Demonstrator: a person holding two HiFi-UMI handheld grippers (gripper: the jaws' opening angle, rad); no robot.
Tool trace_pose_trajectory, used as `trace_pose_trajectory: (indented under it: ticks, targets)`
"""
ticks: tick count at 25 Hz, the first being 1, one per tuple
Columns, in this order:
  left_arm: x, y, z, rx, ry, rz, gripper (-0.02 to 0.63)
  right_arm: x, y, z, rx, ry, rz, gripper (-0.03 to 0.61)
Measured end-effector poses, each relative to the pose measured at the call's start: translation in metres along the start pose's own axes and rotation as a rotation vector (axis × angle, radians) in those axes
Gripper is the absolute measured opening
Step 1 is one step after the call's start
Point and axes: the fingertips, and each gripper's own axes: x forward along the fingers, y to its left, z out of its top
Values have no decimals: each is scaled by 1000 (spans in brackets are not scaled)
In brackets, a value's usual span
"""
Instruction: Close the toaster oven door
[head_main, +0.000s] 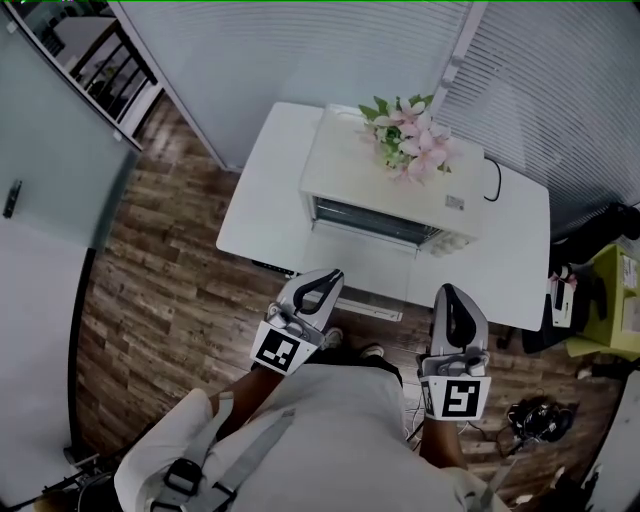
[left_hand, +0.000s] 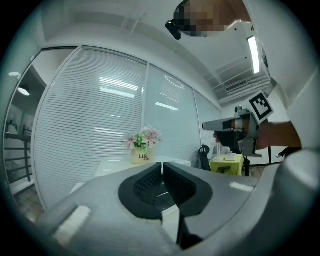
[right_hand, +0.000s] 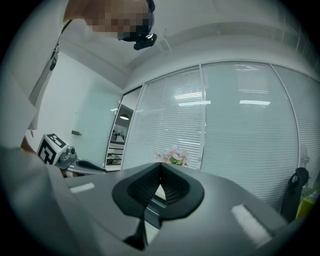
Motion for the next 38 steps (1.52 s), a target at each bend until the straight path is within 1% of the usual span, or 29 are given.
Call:
trace_pose_trajectory:
  ticks: [3, 6, 8, 13, 16, 18, 20, 23, 26, 31, 34, 36, 38]
  targets:
    - [-6, 12, -33, -10, 45, 23, 25, 3, -1, 1, -5, -4, -4, 6]
    - [-15, 22, -81, -23, 113, 37, 33, 6, -1, 2, -10, -6, -2, 6]
    - [-24, 27, -114, -44, 176, 43, 52, 6, -1, 2, -10, -5, -2, 6]
    - [-46, 37, -180, -97, 288, 70, 54, 10, 1, 1, -8, -5, 2, 5]
    - [-60, 34, -220, -129, 354, 65, 63, 11, 2, 0, -11, -3, 5, 6]
    - [-67, 33, -243, -164, 408, 65, 66, 12, 2, -1, -10, 1, 8, 6]
    - [-75, 31, -260, -205, 459, 66, 78, 13, 2, -2, -11, 4, 10, 6]
    - [-87, 25, -290, -227, 514, 59, 78, 13, 3, -3, -8, 9, 11, 6]
    - [-95, 25, -308, -268, 557, 81, 78, 13, 5, -5, -6, 13, 15, 6]
    - [-102, 31, -349, -296, 629, 116, 79, 15, 7, -7, -4, 13, 21, 6]
    - [-103, 34, -365, -304, 651, 125, 83, 14, 9, -5, -7, 10, 26, 6]
    - [-101, 35, -371, -309, 654, 125, 102, 14, 10, -4, -8, 11, 27, 6]
    - [-98, 36, -381, -299, 665, 120, 118, 14, 10, -6, -7, 14, 27, 6]
